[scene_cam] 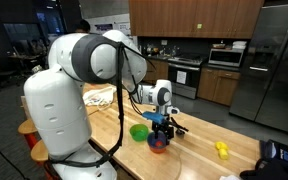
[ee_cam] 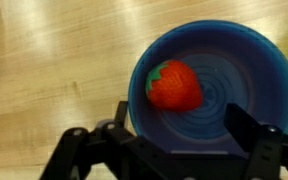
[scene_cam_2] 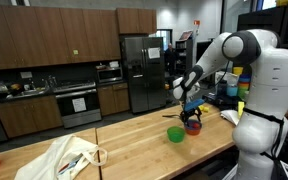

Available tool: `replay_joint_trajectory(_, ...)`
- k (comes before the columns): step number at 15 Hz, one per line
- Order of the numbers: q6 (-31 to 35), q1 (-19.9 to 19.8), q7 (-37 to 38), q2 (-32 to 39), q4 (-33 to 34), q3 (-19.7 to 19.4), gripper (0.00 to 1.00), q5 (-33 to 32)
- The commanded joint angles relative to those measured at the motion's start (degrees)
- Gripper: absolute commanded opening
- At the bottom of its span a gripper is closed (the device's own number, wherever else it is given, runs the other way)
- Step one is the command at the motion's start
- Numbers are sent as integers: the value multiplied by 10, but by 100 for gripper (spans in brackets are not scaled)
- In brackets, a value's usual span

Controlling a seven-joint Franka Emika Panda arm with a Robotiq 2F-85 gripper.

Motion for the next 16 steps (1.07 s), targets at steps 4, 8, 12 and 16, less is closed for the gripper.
replay_joint_trajectory(4, -1, 5, 4, -4, 2, -5, 46, -1)
replay_joint_trajectory(8, -5, 3, 2, -1, 11, -6, 13, 0)
replay_joint_trajectory(12, -13, 2, -3, -2, 28, -8, 3, 8)
replay_joint_trajectory(16, -23, 2, -9, -12, 44, -9, 3, 11)
